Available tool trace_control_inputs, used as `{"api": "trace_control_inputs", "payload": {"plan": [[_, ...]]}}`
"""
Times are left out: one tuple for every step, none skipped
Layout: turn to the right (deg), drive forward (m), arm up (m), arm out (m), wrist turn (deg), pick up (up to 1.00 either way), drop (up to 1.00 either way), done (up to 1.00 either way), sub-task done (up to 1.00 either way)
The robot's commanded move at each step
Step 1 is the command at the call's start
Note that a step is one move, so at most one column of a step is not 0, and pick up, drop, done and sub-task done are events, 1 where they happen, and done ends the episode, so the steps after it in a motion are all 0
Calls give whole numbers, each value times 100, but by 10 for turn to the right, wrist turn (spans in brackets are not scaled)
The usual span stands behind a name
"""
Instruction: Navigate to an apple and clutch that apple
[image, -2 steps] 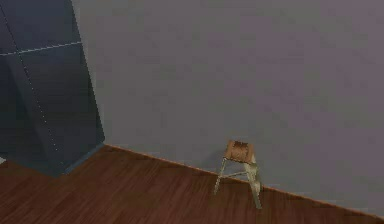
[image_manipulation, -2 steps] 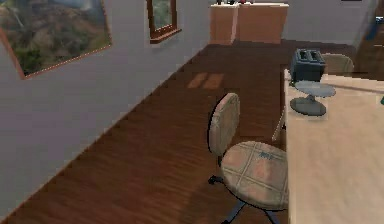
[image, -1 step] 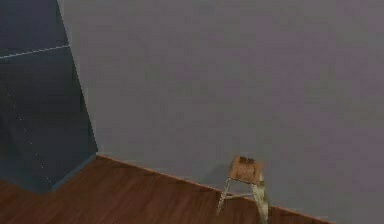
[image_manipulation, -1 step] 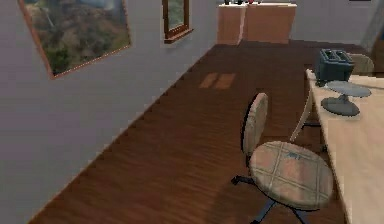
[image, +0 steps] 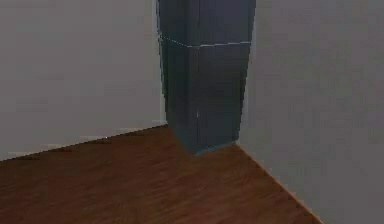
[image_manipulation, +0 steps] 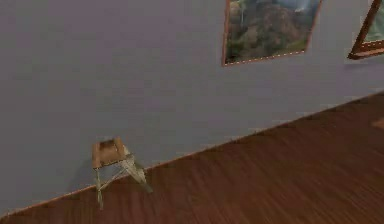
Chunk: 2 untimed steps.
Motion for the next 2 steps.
{"api": "trace_control_inputs", "payload": {"plan": [[-450, 0, 0, 0, 0, 0, 0, 0, 0], [0, 80, 0, 0, 0, 0, 0, 0, 0]]}}
